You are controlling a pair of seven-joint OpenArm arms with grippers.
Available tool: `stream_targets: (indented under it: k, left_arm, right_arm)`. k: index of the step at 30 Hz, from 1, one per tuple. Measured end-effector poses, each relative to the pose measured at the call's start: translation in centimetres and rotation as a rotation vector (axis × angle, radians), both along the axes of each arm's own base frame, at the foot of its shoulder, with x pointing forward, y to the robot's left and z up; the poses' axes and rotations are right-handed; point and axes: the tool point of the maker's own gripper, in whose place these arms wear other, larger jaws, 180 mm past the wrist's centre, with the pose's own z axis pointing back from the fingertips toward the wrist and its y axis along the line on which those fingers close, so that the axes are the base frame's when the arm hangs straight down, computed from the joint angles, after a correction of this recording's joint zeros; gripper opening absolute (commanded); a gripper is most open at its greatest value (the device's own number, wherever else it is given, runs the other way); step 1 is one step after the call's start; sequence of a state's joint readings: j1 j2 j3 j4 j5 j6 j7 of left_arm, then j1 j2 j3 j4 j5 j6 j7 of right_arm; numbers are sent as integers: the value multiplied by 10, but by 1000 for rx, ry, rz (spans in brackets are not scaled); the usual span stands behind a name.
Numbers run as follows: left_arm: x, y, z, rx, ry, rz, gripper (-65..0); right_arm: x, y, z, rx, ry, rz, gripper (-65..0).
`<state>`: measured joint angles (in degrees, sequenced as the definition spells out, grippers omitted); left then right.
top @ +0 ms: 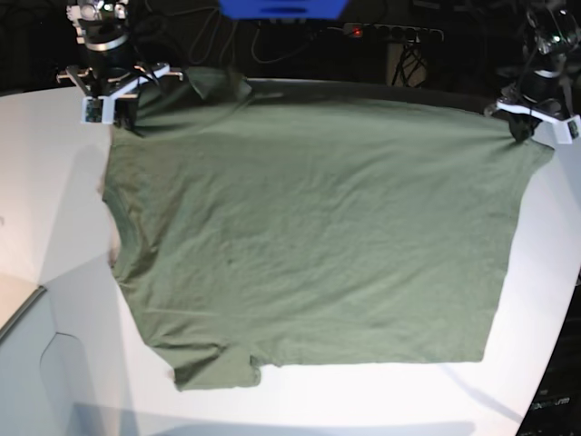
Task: Layout the t-shirt on the table in an organized manner, then fold the t-shirt properly
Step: 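Lift the shoulder edge with both grippers and fold it over the shirt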
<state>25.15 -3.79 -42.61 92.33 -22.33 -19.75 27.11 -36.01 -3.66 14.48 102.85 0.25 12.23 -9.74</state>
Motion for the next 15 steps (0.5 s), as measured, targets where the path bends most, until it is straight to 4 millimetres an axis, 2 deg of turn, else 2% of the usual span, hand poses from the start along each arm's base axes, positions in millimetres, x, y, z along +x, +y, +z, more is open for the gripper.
stream_targets:
  k: [5, 10, 12, 15]
  left_arm:
    - [24, 0, 12, 3, -59, -2, -650]
    - [45, 1, 23, 4, -109, -2, -650]
    - [59, 1, 30, -1, -147, 0, -650]
    - [78, -2, 29, -29, -169, 3, -650]
  right_arm:
    - [29, 3, 3, 17, -53, 13, -650]
    - [46, 4, -12, 33, -44, 11, -650]
    - [55, 4, -14, 40, -54, 10, -650]
    - [72, -2, -17, 32, -62, 18, -650]
